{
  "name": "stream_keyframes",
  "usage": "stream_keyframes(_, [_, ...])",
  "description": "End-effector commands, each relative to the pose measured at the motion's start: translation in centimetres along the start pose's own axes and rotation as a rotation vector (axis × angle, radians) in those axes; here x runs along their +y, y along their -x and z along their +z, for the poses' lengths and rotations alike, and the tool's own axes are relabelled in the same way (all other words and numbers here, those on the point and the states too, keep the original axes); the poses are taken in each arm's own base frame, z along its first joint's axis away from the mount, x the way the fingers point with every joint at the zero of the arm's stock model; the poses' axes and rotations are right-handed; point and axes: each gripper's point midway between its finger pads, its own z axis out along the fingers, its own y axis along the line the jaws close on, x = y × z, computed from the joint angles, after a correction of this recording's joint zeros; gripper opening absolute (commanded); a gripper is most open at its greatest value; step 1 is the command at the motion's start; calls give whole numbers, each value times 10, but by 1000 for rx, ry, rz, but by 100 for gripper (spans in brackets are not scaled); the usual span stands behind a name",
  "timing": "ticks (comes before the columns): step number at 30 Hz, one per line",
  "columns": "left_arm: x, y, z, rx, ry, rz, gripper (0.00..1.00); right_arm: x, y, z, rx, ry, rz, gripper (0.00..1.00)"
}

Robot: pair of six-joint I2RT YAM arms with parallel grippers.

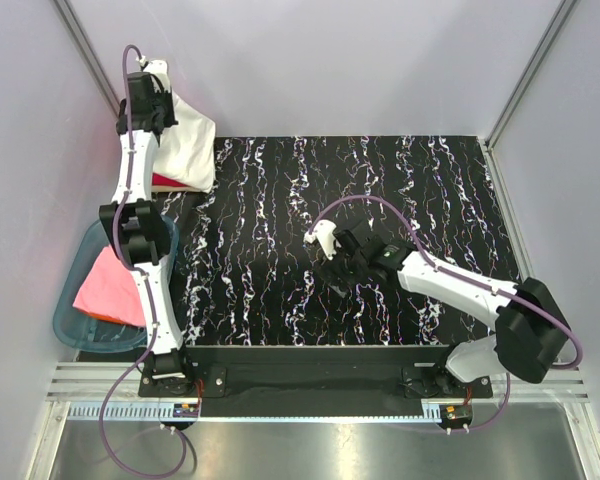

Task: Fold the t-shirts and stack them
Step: Neatly place the folded tshirt to the corner

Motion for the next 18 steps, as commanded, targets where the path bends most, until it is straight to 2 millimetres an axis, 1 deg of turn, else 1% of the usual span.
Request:
stream_keyframes(1, [15, 38, 2, -149, 30, -1, 0, -5, 25, -2, -57, 8, 5, 80])
stream_keyframes(6, [24, 27, 12, -144, 39, -12, 0, -5, 29, 2, -49, 14, 4, 80])
stream_keyframes(7, [26, 27, 13, -148, 40, -11, 0, -5, 28, 4, -43, 15, 4, 80])
stream_keyframes(10, [31, 20, 21, -147, 41, -12, 0, -5, 27, 7, -31, 19, 10, 80])
stream_keyframes(18, [44, 12, 32, -161, 55, -35, 0, -7, 30, 15, -14, 26, 21, 80])
